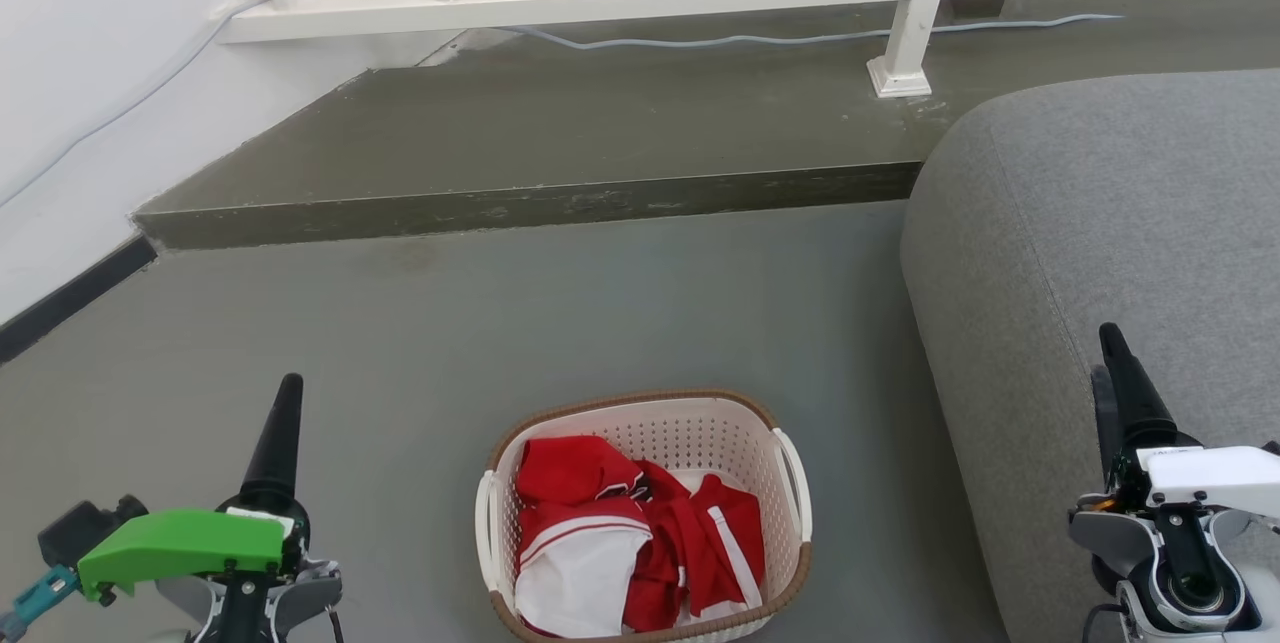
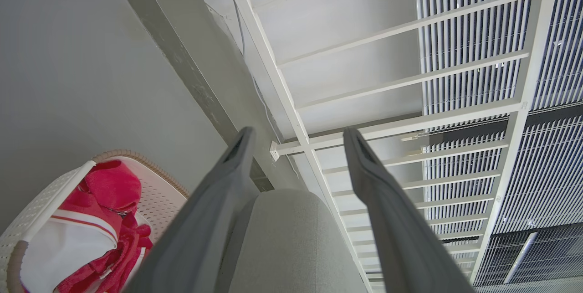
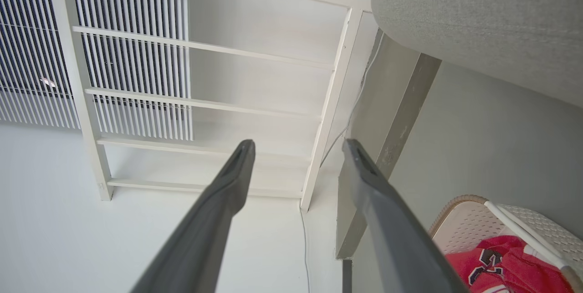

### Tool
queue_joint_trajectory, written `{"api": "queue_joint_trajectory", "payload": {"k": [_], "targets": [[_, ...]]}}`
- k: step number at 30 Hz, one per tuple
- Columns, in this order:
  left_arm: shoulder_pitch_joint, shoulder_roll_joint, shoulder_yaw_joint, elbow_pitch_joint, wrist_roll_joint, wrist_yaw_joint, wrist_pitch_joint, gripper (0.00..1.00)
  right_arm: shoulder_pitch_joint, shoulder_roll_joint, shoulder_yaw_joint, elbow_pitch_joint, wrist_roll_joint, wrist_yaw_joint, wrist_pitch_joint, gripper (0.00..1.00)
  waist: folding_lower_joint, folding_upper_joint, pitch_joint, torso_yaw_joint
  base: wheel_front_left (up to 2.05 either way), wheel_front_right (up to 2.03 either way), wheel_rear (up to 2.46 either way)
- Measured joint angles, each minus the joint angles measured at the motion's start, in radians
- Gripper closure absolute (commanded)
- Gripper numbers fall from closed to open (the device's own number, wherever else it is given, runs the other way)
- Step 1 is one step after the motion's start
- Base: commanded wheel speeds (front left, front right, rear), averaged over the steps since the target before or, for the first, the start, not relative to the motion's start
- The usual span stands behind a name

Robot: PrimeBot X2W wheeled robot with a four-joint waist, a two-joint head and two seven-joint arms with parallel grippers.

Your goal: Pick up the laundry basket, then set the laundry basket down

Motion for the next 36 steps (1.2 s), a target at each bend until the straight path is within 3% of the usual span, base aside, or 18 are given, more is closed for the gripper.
{"api": "queue_joint_trajectory", "payload": {"k": [8, 14, 36], "targets": [[-0.016, 0.026, -0.035, -0.008, 0.129, 0.0, -0.026, 0.0, -0.011, -0.03, 0.034, -0.001, -0.125, -0.001, -0.027, 0.0, -0.0001, 0.0, -0.002, 0.001, 0.0, 0.0, 0.0], [-0.022, 0.031, -0.061, -0.02, 0.23, 0.006, -0.045, 0.0, -0.021, -0.049, 0.066, -0.005, -0.238, -0.022, -0.05, 0.0, 0.0, 0.0, -0.005, 0.001, 0.0, 0.0, 0.0], [-0.065, 0.064, -0.159, -0.099, 0.679, 0.09, -0.115, 0.0, -0.05, -0.109, 0.172, -0.058, -0.668, -0.099, -0.119, 0.0, 0.0, 0.0, -0.008, 0.0, 0.0, 0.0, 0.0]]}}
